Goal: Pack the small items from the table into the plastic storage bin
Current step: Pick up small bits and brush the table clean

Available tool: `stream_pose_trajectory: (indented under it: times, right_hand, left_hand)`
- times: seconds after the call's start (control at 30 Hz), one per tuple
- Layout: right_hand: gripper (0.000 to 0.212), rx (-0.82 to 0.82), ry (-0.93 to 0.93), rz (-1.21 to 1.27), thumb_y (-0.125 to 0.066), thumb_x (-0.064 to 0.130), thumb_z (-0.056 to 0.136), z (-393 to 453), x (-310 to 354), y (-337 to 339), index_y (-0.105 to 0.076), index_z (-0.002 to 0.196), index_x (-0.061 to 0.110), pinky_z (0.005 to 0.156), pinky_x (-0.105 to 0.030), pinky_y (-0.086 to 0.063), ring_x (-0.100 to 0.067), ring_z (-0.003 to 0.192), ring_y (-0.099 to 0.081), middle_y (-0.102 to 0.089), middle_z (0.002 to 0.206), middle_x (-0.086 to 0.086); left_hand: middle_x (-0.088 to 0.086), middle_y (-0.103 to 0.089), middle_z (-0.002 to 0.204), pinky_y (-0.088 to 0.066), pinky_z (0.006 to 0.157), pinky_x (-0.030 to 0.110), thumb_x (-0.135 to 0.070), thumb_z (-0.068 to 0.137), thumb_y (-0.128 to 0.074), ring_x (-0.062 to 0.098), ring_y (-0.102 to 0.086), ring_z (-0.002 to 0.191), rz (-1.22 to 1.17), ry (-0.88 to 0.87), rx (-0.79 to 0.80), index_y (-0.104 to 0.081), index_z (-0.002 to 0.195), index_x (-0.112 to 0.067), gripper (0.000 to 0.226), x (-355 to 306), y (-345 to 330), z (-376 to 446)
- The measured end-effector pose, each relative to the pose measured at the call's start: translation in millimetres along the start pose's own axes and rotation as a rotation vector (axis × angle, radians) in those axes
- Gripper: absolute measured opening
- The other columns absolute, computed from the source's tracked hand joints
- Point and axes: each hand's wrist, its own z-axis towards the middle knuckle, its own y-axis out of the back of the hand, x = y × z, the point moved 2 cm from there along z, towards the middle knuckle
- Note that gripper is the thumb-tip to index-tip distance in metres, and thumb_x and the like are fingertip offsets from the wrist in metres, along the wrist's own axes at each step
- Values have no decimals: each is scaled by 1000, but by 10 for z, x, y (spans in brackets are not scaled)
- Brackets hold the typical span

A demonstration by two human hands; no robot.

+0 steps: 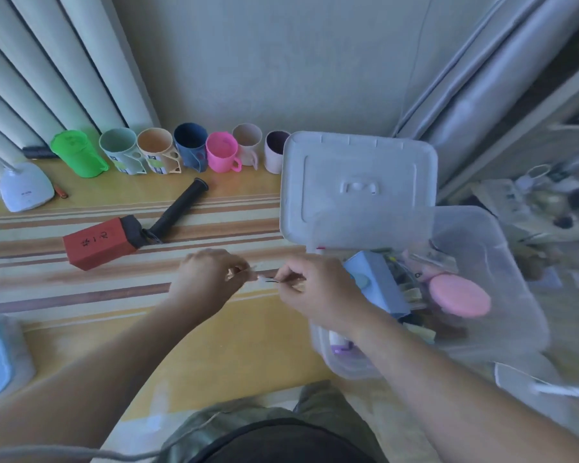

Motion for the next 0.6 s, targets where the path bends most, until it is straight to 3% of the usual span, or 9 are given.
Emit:
stream_pose_trajectory:
  times: [0.13, 0.23, 0.33, 0.47, 0.53, 0.6]
  right_hand:
    - [12, -84, -86, -236, -78, 11, 82, -290, -811, 809, -74, 82, 23, 75, -34, -50, -15, 82, -64, -74, 83, 11]
    - [8, 141, -231, -399, -71, 21, 85, -615, -1437, 1033, -71, 82, 28, 75, -39, -53, -17, 83, -63, -72, 81, 10]
    - [8, 358, -201, -495, -62, 30, 87, -849, -1766, 1000, -69, 90, 31, 78, -38, -53, -19, 90, -63, -70, 86, 8]
    - [18, 397, -75, -543, -52, 34, 83, -914, -1953, 929, -64, 95, 38, 73, -44, -57, -20, 85, -60, -69, 85, 6]
    - [16, 354, -23, -525, -56, 36, 83, -936, -2013, 917, -68, 93, 35, 73, -45, -56, -21, 87, -61, -68, 86, 7]
    - [15, 281, 34, -477, -65, 39, 80, -963, -2046, 948, -73, 92, 33, 76, -45, -54, -22, 92, -58, -66, 92, 9]
  left_hand:
    - [-18, -67, 81, -49, 73, 33, -45, 89, -71, 11, -60, 79, 8, -216, -106, -74, 89, -37, 9, -851, -66, 283]
    - [-15, -70, 81, -46, 75, 35, -44, 86, -66, 18, -60, 79, 103, -372, -103, -75, 86, -36, 12, -1382, -300, 339]
    - [-11, -66, 75, -41, 71, 34, -41, 81, -60, 21, -58, 81, 403, -518, 80, -74, 79, -34, 16, -1827, -723, 319]
    - [-8, -63, 86, -21, 72, 36, -25, 86, -63, 24, -51, 94, 709, -464, 377, -66, 77, -26, 10, -2100, -1220, 261]
    - [-5, -64, 91, -19, 72, 38, -25, 89, -62, 26, -52, 97, 757, -411, 391, -68, 83, -23, 9, -2134, -1312, 272]
    - [-2, -63, 106, -27, 80, 39, -34, 90, -64, 29, -50, 108, 762, -402, 397, -73, 98, -22, 17, -2129, -1370, 275]
